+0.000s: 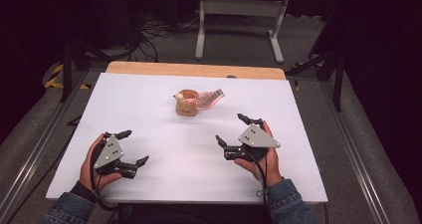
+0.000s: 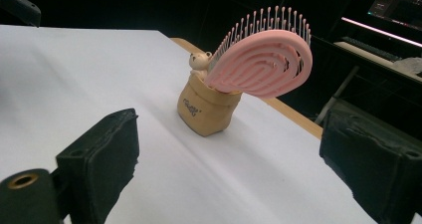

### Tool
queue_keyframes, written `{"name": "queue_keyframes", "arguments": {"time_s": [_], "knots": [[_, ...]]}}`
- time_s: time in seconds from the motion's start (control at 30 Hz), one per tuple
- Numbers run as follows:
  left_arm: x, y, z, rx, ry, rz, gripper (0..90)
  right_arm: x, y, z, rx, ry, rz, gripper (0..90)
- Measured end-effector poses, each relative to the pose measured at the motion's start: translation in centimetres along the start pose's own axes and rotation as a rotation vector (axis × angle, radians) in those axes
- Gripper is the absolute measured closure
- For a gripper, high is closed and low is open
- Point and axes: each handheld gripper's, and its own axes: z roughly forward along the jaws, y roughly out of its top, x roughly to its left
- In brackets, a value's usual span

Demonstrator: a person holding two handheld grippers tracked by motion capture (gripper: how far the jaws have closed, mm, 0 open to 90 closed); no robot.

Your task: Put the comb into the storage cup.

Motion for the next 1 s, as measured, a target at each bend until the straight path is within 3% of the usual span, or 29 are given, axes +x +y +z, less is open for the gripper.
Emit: {"name": "queue_keyframes", "arguments": {"time_s": [0.2,1.0], "knots": [[0.0,0.0,0.0,0.0,-0.002,0.001,4.6,0.2,-0.7,-0.1,0.02,-0.033,-0.027,10.0],[-0.1,-0.1,0.2,0.002,-0.006,-0.001,4.5,0.4,-3.9,-1.6,0.072,-0.043,-0.028,9.8]]}}
